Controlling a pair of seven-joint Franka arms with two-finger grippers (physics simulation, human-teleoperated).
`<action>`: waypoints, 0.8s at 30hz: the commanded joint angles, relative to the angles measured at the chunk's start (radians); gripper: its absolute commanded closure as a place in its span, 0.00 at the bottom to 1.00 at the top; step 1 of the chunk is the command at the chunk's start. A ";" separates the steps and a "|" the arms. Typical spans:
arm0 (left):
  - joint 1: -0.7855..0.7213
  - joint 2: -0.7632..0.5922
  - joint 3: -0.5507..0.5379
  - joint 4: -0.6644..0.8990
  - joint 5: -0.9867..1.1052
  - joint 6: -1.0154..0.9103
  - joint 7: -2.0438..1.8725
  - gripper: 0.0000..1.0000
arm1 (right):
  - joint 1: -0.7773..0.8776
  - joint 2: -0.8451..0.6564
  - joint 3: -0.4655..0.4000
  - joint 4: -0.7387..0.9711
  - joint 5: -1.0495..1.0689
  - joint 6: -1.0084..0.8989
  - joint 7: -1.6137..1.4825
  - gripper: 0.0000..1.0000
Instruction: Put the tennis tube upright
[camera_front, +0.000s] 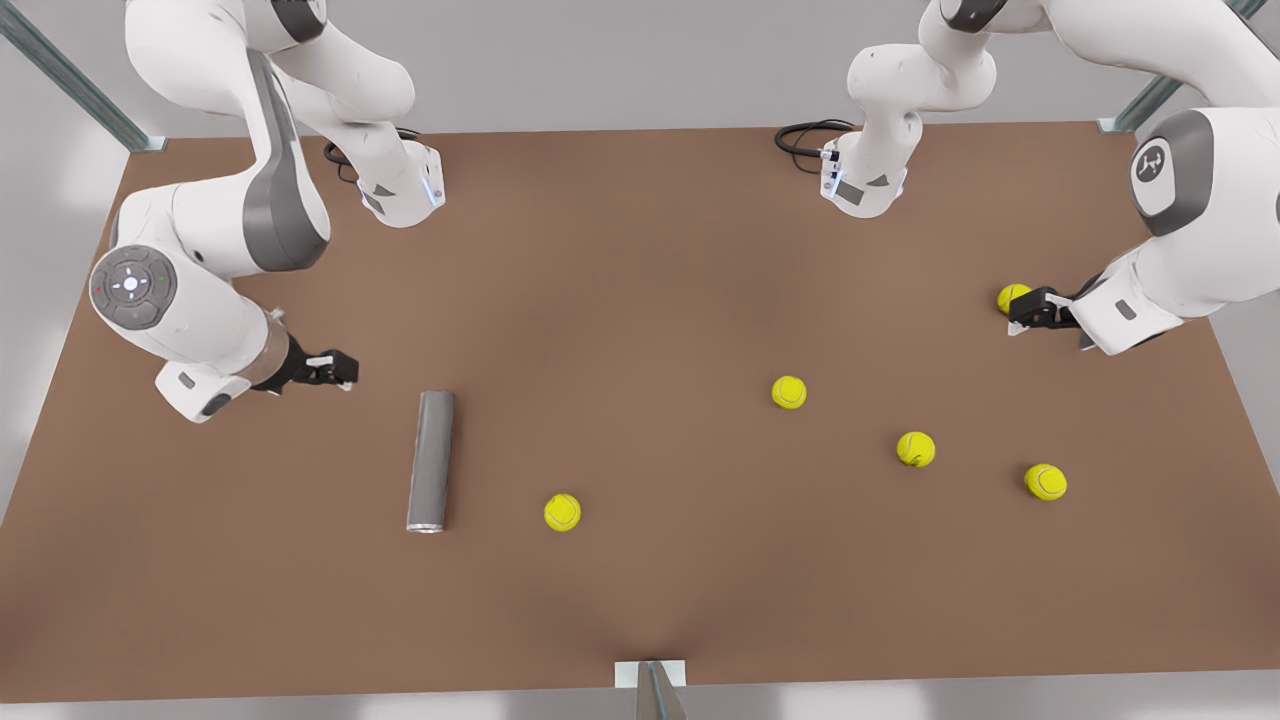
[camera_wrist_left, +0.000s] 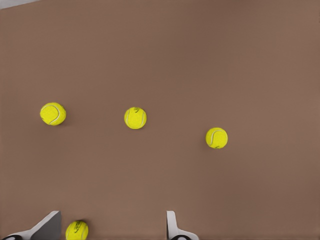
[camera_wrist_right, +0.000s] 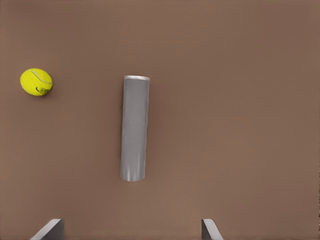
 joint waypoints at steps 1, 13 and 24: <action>0.000 0.000 0.000 0.000 -0.001 0.000 0.000 0.00 | 0.000 0.000 0.001 0.000 -0.001 0.000 -0.002 0.00; 0.002 0.012 0.000 0.000 0.000 0.003 0.005 0.00 | 0.078 0.158 0.007 -0.161 -0.055 0.263 0.152 0.00; 0.002 0.015 0.000 -0.002 0.000 0.000 0.006 0.00 | 0.046 0.333 0.006 -0.275 -0.055 0.583 0.201 0.00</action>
